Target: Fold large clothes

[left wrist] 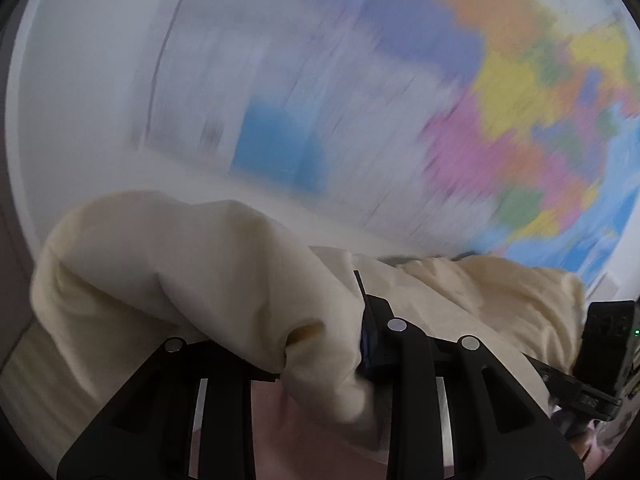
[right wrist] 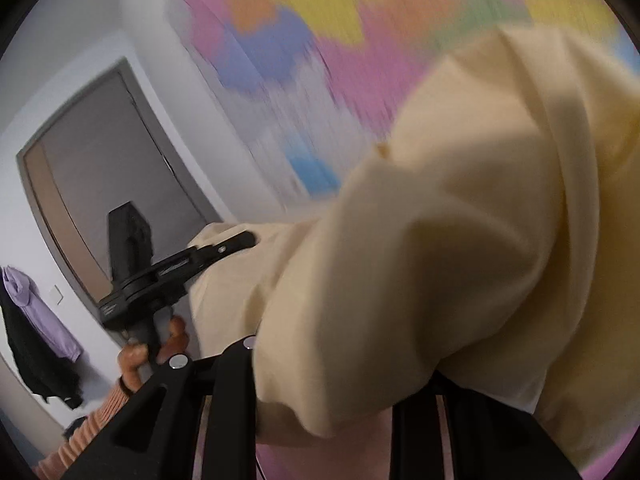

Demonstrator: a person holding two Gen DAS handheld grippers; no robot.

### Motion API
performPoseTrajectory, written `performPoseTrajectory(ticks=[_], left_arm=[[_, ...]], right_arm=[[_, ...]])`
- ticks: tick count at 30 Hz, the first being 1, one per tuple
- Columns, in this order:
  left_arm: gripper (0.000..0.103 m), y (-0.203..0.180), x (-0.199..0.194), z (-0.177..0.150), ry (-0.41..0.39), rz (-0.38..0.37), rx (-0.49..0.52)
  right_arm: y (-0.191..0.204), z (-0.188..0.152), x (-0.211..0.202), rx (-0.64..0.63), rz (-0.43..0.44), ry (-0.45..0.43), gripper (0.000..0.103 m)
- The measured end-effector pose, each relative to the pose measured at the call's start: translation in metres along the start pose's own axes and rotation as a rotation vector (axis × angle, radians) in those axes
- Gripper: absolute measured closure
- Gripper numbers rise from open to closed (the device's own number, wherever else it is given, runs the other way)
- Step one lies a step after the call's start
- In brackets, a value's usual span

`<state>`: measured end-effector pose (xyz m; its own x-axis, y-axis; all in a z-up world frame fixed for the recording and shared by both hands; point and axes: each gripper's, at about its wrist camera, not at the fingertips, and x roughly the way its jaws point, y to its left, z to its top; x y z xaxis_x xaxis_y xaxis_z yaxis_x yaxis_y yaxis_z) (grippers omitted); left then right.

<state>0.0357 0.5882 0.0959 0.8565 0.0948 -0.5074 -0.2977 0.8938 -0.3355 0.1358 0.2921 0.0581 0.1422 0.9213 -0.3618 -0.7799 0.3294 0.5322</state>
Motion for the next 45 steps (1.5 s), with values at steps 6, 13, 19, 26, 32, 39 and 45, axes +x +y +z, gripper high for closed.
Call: performPoseTrajectory(ticks=[6,13,19,26,32,39,45], left_arm=[[0.063,0.019,0.011,-0.045,0.042,0.024,-0.019],[0.044,0.034,-0.001,-0.058,0.105,0.032,-0.033],[0.034,0.040,-0.001,-0.056,0.132,0.042,-0.053],[0.032,0.033,0.004,-0.053,0.136,0.088,-0.052],[0.036,0.039,-0.001,-0.053,0.135,0.095,-0.063],[0.025,0.044,-0.002,-0.068,0.162,0.177,-0.053],[0.021,0.019,-0.048,-0.078,0.056,0.350,0.061]], right_arm=[[-0.024,-0.048,-0.003,0.063,0.010,0.138,0.059],[-0.044,-0.057,-0.058,0.147,0.031,0.142,0.028],[-0.069,-0.036,-0.092,0.263,-0.031,0.045,0.020],[-0.096,-0.007,-0.077,0.320,-0.057,0.035,0.077],[-0.063,-0.014,-0.120,0.014,-0.117,-0.053,0.099],[-0.098,-0.049,-0.095,0.161,-0.151,0.145,0.085],[-0.064,-0.024,-0.122,0.004,-0.258,0.147,0.063]])
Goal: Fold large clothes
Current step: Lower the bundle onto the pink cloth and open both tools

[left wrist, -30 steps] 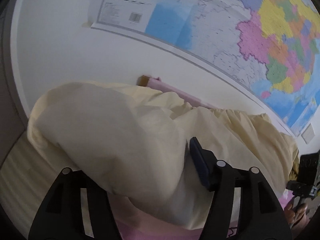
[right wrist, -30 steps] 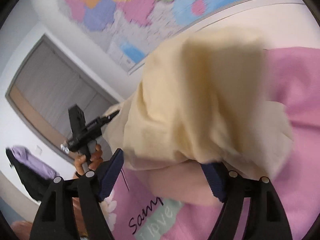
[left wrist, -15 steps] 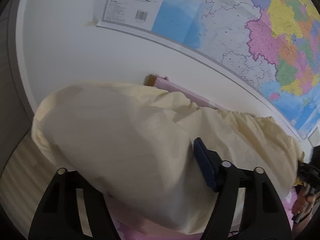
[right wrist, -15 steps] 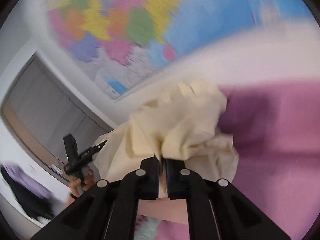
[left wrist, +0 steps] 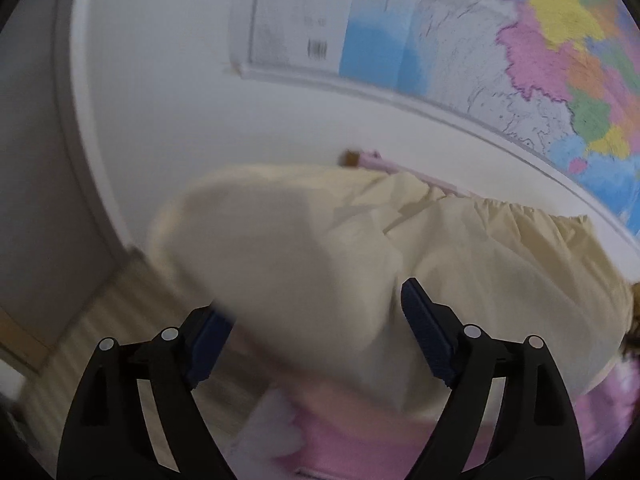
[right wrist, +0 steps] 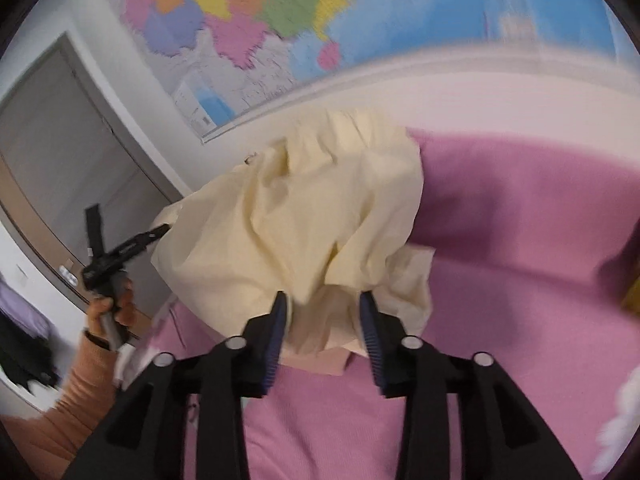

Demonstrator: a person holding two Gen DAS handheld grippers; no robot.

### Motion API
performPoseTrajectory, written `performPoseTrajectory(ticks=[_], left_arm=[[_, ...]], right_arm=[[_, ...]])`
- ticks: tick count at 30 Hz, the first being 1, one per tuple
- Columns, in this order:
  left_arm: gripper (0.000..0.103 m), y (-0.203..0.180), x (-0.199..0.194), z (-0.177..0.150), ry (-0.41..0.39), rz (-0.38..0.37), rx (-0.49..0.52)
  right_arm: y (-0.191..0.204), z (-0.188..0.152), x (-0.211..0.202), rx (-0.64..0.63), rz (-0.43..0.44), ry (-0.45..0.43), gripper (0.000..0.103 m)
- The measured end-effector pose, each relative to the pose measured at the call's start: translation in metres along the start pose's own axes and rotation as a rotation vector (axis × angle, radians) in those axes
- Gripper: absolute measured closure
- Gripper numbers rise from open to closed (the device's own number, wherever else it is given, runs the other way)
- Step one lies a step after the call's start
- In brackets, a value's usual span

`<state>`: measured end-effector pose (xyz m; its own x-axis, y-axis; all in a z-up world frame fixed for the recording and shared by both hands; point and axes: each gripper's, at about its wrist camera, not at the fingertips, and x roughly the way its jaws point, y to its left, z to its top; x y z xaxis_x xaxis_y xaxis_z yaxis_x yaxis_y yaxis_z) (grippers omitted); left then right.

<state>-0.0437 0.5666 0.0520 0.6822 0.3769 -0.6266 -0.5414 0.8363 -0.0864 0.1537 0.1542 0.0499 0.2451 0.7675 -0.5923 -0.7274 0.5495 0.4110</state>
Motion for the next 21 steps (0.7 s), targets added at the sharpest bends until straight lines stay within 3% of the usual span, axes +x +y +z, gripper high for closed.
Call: performPoseTrajectory(ticks=[2,5,6,9,12,14,17,21], left_arm=[[0.021,-0.006,-0.019,-0.004,-0.053,0.037,0.029],[0.020,-0.030,-0.044,-0.008,-0.121,0.047,0.117],[0.014,-0.036,-0.047,-0.008,-0.133,0.039,0.136],[0.012,-0.062,-0.052,-0.006,-0.155,-0.032,0.197],[0.012,-0.074,-0.030,-0.005,-0.098,-0.103,0.185],[0.012,-0.079,-0.009,-0.011,-0.044,-0.106,0.167],[0.010,-0.080,0.015,-0.024,-0.008,-0.113,0.154],[0.011,-0.081,0.015,-0.034,0.001,-0.098,0.137]], right_arm=[[0.011,0.004,-0.018,-0.066,-0.053,-0.046,0.058],[0.033,0.010,-0.032,-0.169,-0.098,-0.132,0.057],[0.039,0.015,-0.033,-0.189,-0.088,-0.147,0.057],[0.055,0.041,-0.017,-0.212,-0.067,-0.181,0.054],[0.059,0.065,0.019,-0.213,-0.068,-0.160,0.054],[0.048,0.073,0.054,-0.172,-0.060,-0.086,0.054],[0.022,0.064,0.092,-0.103,-0.059,0.002,0.049],[0.007,0.043,0.098,-0.096,-0.057,0.011,0.044]])
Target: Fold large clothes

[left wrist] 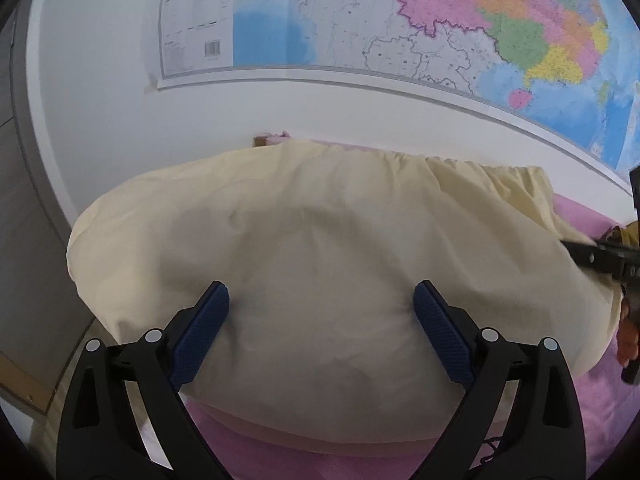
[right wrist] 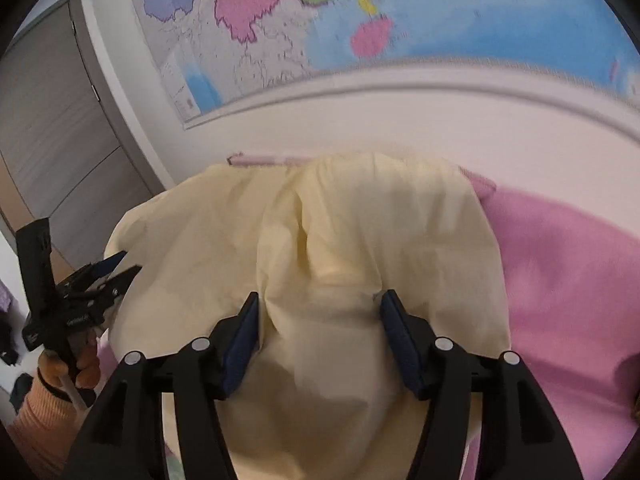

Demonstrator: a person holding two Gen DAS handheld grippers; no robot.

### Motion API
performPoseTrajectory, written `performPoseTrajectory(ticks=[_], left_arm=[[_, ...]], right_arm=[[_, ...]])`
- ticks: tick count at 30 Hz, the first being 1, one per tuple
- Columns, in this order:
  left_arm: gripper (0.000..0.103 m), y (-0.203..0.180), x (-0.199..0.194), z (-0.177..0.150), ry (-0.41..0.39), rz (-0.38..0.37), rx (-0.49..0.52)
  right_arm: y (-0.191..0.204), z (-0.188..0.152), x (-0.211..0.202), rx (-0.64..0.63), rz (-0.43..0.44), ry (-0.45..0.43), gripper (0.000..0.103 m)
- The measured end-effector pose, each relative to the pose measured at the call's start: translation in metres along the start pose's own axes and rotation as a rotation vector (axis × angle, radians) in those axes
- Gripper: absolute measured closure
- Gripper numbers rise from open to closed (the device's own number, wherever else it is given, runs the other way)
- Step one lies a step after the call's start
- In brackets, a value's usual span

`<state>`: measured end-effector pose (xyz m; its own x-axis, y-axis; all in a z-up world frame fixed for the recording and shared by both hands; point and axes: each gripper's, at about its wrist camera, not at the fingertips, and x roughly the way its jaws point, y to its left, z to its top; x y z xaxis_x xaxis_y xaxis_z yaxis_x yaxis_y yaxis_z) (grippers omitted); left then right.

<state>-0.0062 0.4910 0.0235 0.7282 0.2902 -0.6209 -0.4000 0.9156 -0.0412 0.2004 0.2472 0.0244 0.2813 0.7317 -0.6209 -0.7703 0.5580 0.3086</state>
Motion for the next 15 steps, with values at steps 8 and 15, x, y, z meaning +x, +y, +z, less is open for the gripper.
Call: performPoseTrajectory(ticks=[8,15], left_arm=[[0.011,-0.030,-0.030,-0.006,-0.050,0.047,0.051],[0.010,-0.046,-0.027,-0.013,-0.030,0.026,0.064]], right_arm=[[0.026,-0.003,-0.062,-0.061,0.032,-0.111,0.043],[0.062,-0.019,-0.037,-0.218,-0.014,-0.020,0.043]])
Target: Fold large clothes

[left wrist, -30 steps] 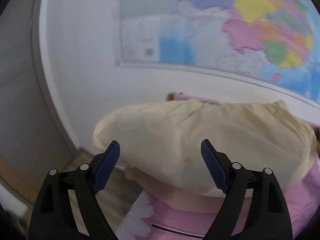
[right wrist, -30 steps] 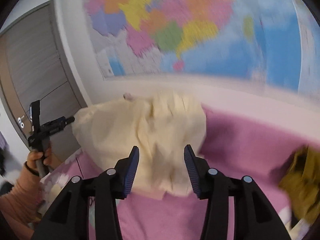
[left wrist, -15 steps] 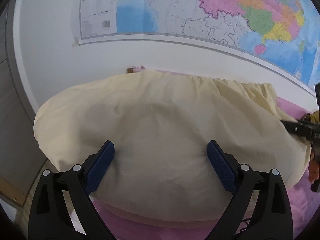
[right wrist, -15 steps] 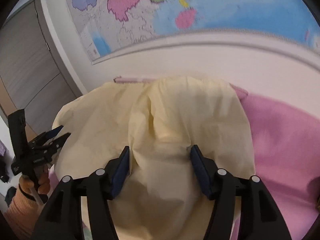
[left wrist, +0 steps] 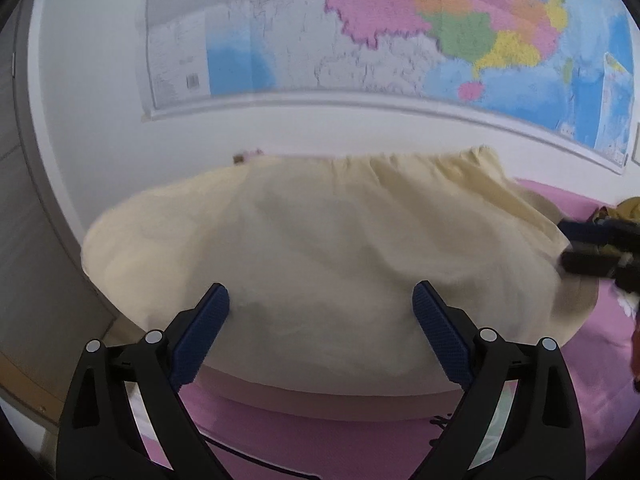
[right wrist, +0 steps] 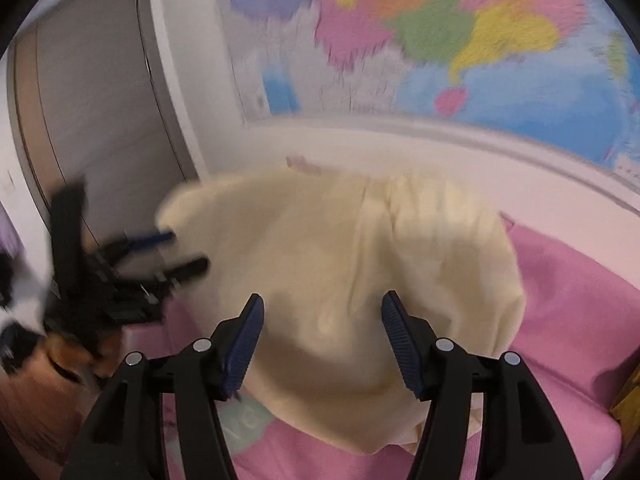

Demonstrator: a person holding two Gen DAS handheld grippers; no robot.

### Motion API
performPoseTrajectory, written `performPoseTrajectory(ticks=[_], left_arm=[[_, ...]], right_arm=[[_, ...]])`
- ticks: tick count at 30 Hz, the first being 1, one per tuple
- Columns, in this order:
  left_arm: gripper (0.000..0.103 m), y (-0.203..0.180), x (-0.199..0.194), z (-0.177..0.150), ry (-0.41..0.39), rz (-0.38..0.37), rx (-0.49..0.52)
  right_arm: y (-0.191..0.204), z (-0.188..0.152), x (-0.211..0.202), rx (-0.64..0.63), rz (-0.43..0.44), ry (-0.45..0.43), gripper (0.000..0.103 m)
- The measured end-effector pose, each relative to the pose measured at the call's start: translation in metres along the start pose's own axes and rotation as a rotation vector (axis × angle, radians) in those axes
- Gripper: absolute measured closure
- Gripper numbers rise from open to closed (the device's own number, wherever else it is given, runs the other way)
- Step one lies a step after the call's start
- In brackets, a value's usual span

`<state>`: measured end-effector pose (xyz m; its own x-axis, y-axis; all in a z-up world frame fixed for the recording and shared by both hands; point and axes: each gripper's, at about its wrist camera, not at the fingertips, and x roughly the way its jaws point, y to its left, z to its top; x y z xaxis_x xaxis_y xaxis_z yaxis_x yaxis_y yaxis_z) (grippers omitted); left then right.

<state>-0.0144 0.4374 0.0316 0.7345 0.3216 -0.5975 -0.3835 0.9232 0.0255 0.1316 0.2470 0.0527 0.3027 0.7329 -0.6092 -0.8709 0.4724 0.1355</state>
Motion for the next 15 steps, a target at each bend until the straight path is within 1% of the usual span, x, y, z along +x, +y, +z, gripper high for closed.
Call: performPoseTrajectory(ticks=[1,3,7,9,11,12,14,15], left_arm=[[0.010,-0.001,0.002,-0.001,0.003,0.003,0.001],[0.009,-0.005,0.005,-0.006,0.011,0.021,0.018],[0.009,-0.010,0.010,-0.012,0.036,0.054,0.036],[0.007,-0.010,0.007,-0.013,0.042,0.060,0.017],[0.006,-0.010,0.001,-0.012,0.052,0.070,-0.012],[0.006,-0.011,-0.002,-0.013,0.052,0.072,-0.021],[0.006,-0.013,-0.016,-0.016,0.044,0.084,-0.040],[0.006,-0.014,-0.021,-0.017,0.037,0.090,-0.046]], right_arm=[[0.001,-0.004,0.010,-0.009,-0.019,0.027,0.043],[0.001,-0.010,0.022,-0.018,-0.022,0.052,0.042],[0.001,-0.014,0.028,-0.009,-0.026,0.059,0.040],[0.002,-0.014,0.022,0.006,-0.018,0.054,0.036],[0.005,-0.011,0.019,0.027,-0.009,0.039,0.024],[0.007,-0.012,0.012,0.035,-0.005,0.022,0.021],[0.014,-0.015,0.002,0.037,-0.003,-0.009,0.011],[0.018,-0.018,-0.004,0.037,-0.003,-0.026,0.010]])
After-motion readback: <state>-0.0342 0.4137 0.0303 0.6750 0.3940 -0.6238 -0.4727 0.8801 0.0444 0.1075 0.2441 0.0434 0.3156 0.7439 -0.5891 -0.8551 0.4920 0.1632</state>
